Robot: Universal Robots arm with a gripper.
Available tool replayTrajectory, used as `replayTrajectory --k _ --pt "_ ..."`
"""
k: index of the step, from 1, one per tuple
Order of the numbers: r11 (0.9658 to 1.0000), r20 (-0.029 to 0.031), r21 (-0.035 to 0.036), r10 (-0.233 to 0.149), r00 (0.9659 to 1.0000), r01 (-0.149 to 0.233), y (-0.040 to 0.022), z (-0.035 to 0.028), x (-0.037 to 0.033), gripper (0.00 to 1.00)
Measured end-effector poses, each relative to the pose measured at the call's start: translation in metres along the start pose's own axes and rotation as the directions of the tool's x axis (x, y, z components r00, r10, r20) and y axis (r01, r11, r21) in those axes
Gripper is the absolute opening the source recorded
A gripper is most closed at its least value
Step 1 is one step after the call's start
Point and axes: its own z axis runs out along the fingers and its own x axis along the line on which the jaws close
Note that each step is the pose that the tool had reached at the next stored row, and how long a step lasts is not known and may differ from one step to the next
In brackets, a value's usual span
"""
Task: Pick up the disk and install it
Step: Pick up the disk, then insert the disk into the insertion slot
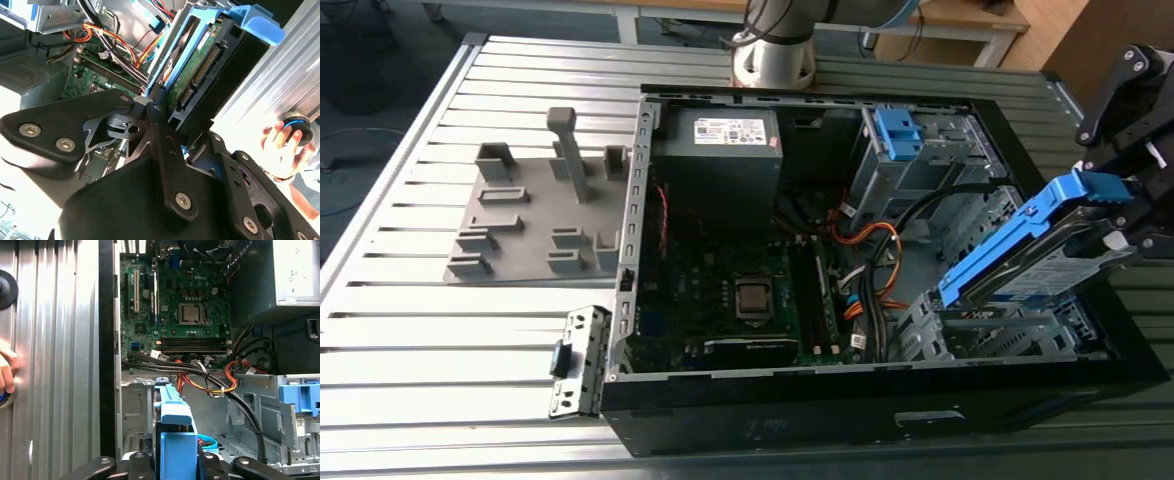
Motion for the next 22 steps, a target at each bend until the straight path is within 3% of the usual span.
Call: replayTrajectory --k 9,22 --pt "1.0 0.0 -0.0002 0.0 1.0 0.0 -0.0001 0.0016 0.0002 0.36" --pt "1.0 0.0 -0.0002 0.0 1.0 0.0 -0.0011 0.0182 0.0018 0.36"
